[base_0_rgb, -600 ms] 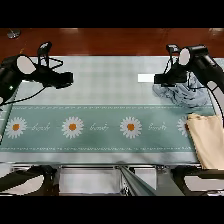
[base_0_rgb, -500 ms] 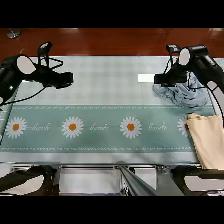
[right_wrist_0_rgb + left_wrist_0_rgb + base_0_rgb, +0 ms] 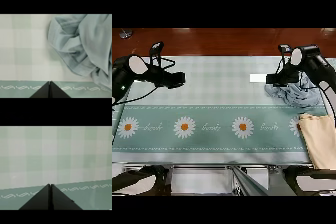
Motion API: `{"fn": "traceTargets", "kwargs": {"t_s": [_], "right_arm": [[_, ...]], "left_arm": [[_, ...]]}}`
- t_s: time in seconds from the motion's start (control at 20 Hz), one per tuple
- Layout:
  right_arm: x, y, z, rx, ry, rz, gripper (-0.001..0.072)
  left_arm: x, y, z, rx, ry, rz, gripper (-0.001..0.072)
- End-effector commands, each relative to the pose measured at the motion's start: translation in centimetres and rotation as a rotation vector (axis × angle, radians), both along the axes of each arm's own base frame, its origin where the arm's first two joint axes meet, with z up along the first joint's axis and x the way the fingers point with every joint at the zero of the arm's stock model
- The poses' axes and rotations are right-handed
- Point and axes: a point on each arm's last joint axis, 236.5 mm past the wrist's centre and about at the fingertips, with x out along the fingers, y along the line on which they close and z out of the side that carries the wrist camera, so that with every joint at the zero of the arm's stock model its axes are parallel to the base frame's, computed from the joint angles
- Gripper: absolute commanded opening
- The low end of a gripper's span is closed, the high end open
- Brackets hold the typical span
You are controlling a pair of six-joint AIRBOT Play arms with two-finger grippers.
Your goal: Fold the shirts.
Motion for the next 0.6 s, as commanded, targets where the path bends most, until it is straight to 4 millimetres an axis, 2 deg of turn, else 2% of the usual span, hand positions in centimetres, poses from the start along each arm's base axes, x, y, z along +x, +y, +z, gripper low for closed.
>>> {"fn": "traceTargets", "kwargs": {"t_s": [0.0, 0.15, 0.25, 0.3, 0.35, 0.4, 0.45, 0.55], "right_arm": [[0.0, 0.1, 0.0, 0.001, 0.001, 0.001, 0.0033], [0.5, 0.2, 0.1, 0.008, -0.022, 0.002, 0.0033], [2.5, 0.3, 0.8, 0.008, -0.112, 0.010, 0.0034], [3.8, -0.4, 1.3, -0.027, -0.169, 0.019, 0.0082], [5.0, -1.4, 1.9, -0.066, -0.224, 0.008, 0.0444], [6.2, -2.7, 2.7, -0.110, -0.282, -0.015, 0.0637], [7.1, -4.8, 3.6, -0.162, -0.331, -0.058, 0.0637], [7.8, -10.0, 4.7, -0.208, -0.391, -0.241, 0.0635]], "left_arm": [[0.0, 0.0, 0.0, 0.001, 0.001, -0.001, 0.0023], [2.0, 0.0, 1.0, -0.011, -0.089, 0.024, 0.0023], [3.3, 0.1, 1.8, -0.018, -0.151, 0.042, 0.0023], [4.1, 0.2, 2.2, -0.021, -0.188, 0.051, 0.0024], [5.2, 0.7, 2.8, -0.008, -0.242, 0.064, 0.0060], [6.4, 1.2, 3.4, 0.005, -0.299, 0.077, 0.0389], [7.3, 1.9, 3.9, 0.016, -0.344, 0.093, 0.0692], [8.2, 3.3, 4.5, 0.029, -0.382, 0.123, 0.0701]]}}
